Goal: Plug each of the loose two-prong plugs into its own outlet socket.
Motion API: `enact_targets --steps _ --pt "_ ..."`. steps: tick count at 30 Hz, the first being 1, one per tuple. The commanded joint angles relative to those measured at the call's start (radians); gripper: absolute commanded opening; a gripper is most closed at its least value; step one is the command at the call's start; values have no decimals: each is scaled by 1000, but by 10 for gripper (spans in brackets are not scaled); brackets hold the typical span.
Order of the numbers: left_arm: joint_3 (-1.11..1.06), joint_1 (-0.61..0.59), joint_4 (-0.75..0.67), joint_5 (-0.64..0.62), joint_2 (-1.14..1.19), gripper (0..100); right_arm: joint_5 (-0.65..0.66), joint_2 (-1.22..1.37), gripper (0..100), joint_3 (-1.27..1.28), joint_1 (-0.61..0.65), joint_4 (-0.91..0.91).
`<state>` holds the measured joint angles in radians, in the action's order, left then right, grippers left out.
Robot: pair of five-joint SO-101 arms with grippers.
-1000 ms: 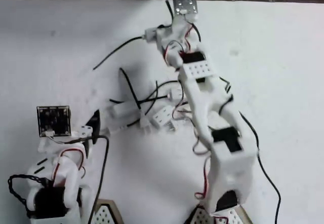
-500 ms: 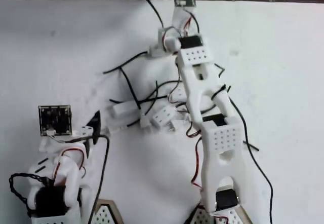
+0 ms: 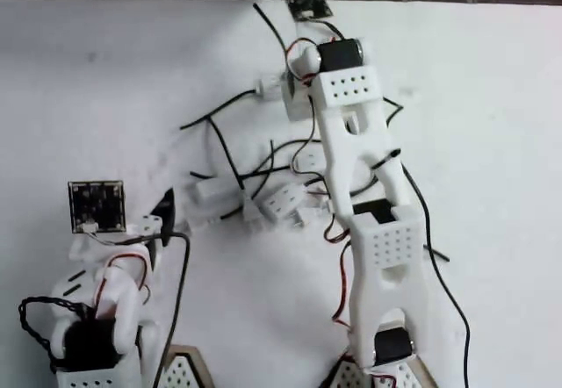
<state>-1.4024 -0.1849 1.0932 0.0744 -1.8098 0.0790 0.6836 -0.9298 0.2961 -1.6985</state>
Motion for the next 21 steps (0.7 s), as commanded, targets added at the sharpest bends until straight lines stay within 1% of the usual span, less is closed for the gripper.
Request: enact_targets --steps 1,5,14,18,21 --pt "5 -10 -28 -8 -1 256 101 -97 238 44 -7 -22" --pt "5 -10 -28 -8 -1 256 192 -186 167 216 -7 -21" --pt "3 -7 -28 -8 -1 256 391 -426 166 712 -18 5" --pt "3 -7 -28 -8 -1 256 423 -524 166 891 -59 59" --pt "3 -7 -28 -8 -1 256 416 -611 166 1020 -82 107"
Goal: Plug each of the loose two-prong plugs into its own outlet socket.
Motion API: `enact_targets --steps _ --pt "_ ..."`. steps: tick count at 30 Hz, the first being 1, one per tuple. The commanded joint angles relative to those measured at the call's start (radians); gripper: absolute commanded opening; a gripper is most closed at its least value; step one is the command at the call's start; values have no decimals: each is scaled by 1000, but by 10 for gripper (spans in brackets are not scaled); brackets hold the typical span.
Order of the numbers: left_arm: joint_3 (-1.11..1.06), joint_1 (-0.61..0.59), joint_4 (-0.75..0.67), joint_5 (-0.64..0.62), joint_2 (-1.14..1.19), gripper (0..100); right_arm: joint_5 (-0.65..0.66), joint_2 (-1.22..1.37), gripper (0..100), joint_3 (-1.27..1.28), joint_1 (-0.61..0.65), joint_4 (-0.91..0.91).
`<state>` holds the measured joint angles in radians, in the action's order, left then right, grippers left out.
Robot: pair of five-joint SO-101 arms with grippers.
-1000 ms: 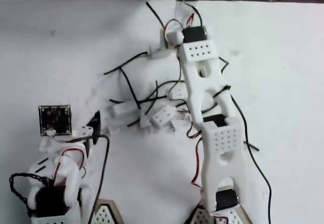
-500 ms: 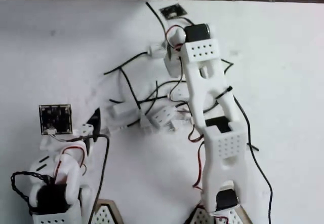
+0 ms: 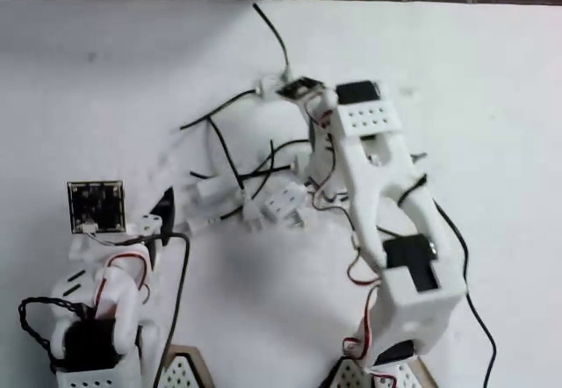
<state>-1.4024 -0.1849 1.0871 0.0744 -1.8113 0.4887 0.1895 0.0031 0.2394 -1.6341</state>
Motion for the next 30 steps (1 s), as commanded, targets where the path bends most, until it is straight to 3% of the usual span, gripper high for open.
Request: enact_targets --steps 1,3,10,13,18,23,30 --pt "3 -7 -21 -8 1 256 3 -147 166 133 -28 64" --pt "3 -7 -23 -8 1 256 -63 -197 163 235 -35 114" --pt "3 -5 -23 -8 1 256 -512 -297 165 431 -30 236" --pt "3 -5 -23 -8 1 256 -583 -300 166 433 -33 269" --pt "3 -5 -23 -8 1 256 -566 -298 166 456 -38 398" --pt "3 -5 -21 -8 1 256 -331 -298 166 543 -31 584" --pt "3 -5 -21 -8 1 256 -255 -297 166 647 -31 682"
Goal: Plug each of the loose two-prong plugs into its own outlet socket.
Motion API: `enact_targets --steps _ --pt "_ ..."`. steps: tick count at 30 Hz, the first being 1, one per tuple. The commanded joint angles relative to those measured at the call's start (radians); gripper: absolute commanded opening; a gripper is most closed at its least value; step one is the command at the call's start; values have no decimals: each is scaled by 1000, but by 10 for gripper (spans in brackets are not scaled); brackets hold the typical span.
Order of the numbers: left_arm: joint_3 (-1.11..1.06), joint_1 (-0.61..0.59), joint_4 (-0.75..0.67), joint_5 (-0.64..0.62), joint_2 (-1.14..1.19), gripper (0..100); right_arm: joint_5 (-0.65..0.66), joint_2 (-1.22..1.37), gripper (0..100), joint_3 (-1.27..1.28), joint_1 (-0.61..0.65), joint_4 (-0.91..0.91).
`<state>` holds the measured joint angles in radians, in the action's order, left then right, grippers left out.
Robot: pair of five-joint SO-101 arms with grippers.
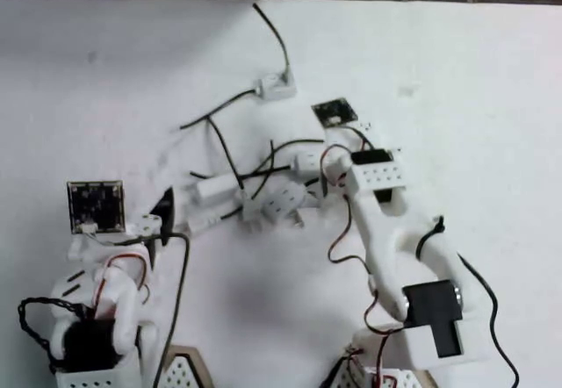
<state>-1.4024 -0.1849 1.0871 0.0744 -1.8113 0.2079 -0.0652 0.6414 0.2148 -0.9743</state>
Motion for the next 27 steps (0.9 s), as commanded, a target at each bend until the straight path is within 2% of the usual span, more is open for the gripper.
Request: enact_targets --steps 1,7,9,11,13,15,27 --pt "3 -5 -21 -8 1 256 28 -42 166 14 -7 22" --pt "-3 -5 -25 -8 1 256 38 -15 159 46 -8 22" --pt "-17 -4 -41 -8 1 256 40 2 114 37 -15 22" --pt "-20 -4 -49 -8 1 256 40 7 21 17 -16 22" --pt "-25 -4 -54 -8 1 256 51 -8 30 8 -21 18" --pt "-25 -4 -54 -8 1 256 163 -39 14 9 -31 18" --pt "-25 -4 -54 -8 1 256 1065 -326 17 97 -119 18"
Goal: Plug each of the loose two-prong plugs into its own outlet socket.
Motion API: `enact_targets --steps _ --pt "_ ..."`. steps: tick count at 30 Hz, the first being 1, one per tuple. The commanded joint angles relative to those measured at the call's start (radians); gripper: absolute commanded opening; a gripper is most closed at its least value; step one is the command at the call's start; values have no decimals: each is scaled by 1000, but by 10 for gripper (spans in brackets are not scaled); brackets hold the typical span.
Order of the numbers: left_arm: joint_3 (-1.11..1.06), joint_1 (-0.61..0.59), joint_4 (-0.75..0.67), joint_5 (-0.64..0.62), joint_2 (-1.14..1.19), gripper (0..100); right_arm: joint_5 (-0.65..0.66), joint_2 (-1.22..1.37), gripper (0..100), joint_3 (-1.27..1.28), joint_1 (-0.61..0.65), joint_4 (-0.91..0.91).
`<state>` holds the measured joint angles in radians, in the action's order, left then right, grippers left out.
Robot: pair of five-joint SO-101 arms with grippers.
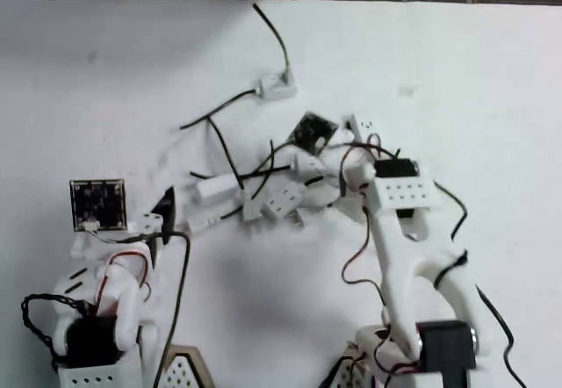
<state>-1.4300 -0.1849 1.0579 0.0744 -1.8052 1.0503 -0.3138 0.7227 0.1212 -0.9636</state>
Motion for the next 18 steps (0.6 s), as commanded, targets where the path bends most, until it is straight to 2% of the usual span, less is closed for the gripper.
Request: enact_targets --steps 1,5,8,13,18 --pt "3 -4 -25 -8 -5 256 308 -90 17 35 -30 12" --pt "3 -4 -25 -8 -5 256 628 -127 17 94 -45 12" --pt "3 -4 -25 -8 -5 256 772 -162 17 147 -45 12" --pt "3 -4 -25 -8 -5 256 908 -257 17 267 -45 12" --pt "3 -4 -25 -8 -5 256 941 -412 18 347 -22 13"
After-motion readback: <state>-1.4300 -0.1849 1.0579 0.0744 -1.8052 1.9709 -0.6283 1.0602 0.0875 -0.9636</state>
